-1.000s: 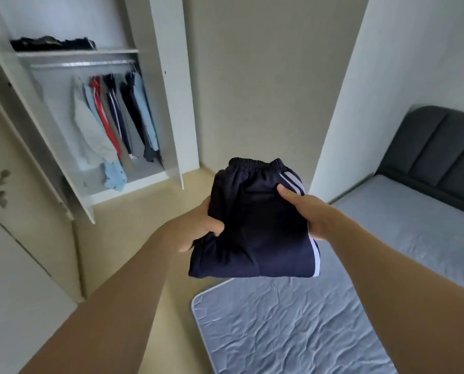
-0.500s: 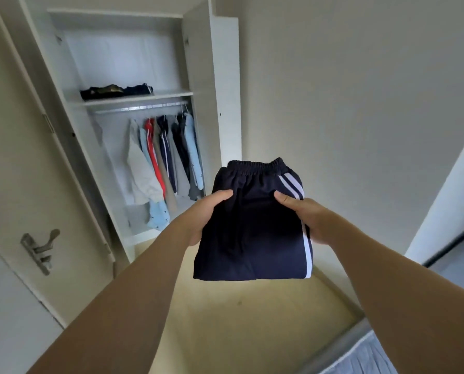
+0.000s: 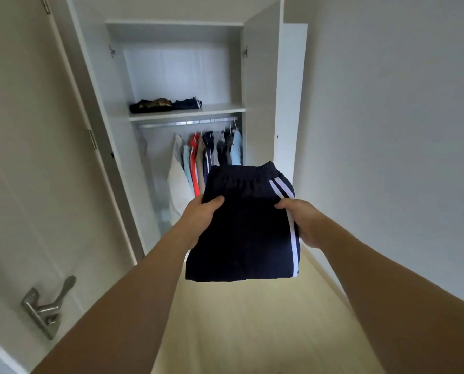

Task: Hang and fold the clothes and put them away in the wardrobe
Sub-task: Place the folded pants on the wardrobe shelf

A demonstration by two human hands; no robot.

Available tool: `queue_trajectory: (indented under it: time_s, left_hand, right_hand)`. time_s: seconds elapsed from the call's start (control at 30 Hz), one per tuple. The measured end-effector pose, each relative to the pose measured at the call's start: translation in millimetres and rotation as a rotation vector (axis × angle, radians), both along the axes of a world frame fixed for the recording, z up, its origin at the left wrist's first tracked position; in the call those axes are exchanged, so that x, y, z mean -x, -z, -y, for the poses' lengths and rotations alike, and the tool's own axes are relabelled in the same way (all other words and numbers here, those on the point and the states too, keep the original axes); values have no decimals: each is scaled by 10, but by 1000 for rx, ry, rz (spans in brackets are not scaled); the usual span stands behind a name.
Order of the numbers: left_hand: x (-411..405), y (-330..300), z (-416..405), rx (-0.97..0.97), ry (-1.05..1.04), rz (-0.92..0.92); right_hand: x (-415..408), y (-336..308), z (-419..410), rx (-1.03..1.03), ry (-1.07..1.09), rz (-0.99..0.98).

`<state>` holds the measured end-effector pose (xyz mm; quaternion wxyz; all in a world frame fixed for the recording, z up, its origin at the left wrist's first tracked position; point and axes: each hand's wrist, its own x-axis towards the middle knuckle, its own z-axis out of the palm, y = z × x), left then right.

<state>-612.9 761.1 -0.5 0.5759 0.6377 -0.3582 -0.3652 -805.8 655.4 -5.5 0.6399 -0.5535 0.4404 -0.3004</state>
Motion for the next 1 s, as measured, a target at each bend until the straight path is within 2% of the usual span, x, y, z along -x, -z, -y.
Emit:
queue_trajectory:
  time_s: [0.2,0.47,0.63,0.83,1.0]
  left_hand:
    - [-1198,-23,958,16,-88,57]
    - [-2669,-463,2329,24,-198,150]
    - [-3243,-676,3238,96,-191,163]
    - [-3938,-920,4442,168,-278,206]
    - [-4526,-1276,5414,240,-338,210]
  right_hand:
    - [-1224,-53,1024,49,-51,46]
    - [-2799,-533,2289,116,6,59]
    - [-3457,-755,3242,248,15,72]
    - [-4317,-871,4497,361,0,134]
    - [-4931,-1289,5520,429,-42,159]
